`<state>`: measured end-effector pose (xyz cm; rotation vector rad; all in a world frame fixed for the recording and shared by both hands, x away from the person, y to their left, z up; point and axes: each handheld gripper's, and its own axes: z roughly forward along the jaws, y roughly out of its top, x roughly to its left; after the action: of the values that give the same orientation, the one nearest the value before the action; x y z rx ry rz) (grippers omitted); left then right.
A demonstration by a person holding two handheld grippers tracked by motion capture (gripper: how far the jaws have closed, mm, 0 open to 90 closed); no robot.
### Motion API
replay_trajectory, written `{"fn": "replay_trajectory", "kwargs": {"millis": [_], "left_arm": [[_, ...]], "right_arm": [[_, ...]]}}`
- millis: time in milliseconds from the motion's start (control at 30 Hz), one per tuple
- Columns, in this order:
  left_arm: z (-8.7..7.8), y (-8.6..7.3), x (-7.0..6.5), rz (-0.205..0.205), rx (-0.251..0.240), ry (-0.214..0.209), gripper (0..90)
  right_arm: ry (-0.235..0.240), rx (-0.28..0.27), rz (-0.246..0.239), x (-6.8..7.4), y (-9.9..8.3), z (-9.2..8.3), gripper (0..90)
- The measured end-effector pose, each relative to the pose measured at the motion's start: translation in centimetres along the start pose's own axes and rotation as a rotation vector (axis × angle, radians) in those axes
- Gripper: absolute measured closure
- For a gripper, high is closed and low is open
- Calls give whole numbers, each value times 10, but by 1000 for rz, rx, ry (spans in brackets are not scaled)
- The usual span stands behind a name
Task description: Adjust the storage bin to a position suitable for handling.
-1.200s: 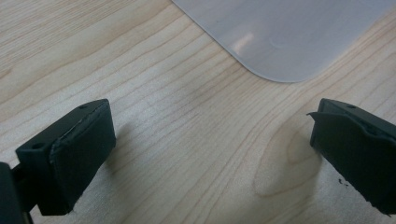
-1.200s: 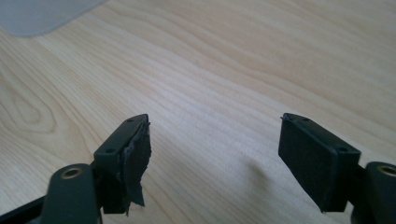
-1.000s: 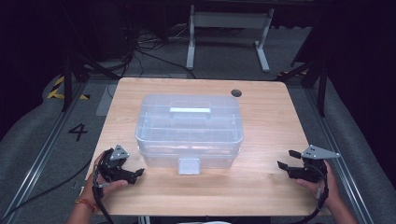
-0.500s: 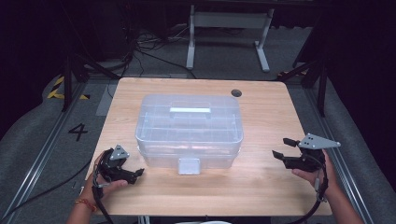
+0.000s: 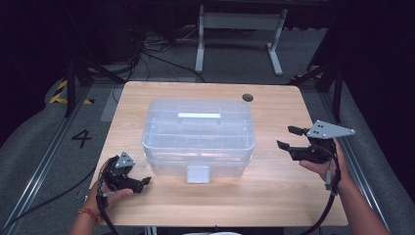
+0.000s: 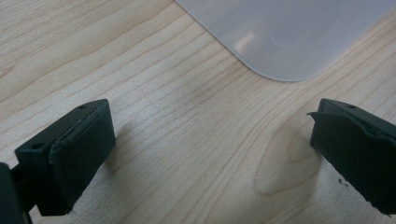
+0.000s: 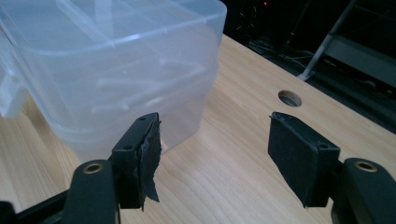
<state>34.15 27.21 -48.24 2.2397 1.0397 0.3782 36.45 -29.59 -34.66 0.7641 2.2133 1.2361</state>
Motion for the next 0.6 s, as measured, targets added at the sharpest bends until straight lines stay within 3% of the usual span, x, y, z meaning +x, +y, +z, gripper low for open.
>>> {"fn": "replay_trajectory", "kwargs": {"millis": [133, 167, 600], "left_arm": [[0, 0, 0, -11, 2, -6, 3], [0, 0, 1, 3, 2, -1, 3], [0, 0, 1, 6, 3, 1, 3]], "right_arm": [[12, -17, -7, 2, 15, 2, 349], [9, -16, -17, 3, 18, 4, 352], [62, -36, -69, 16, 59, 29, 370]]}}
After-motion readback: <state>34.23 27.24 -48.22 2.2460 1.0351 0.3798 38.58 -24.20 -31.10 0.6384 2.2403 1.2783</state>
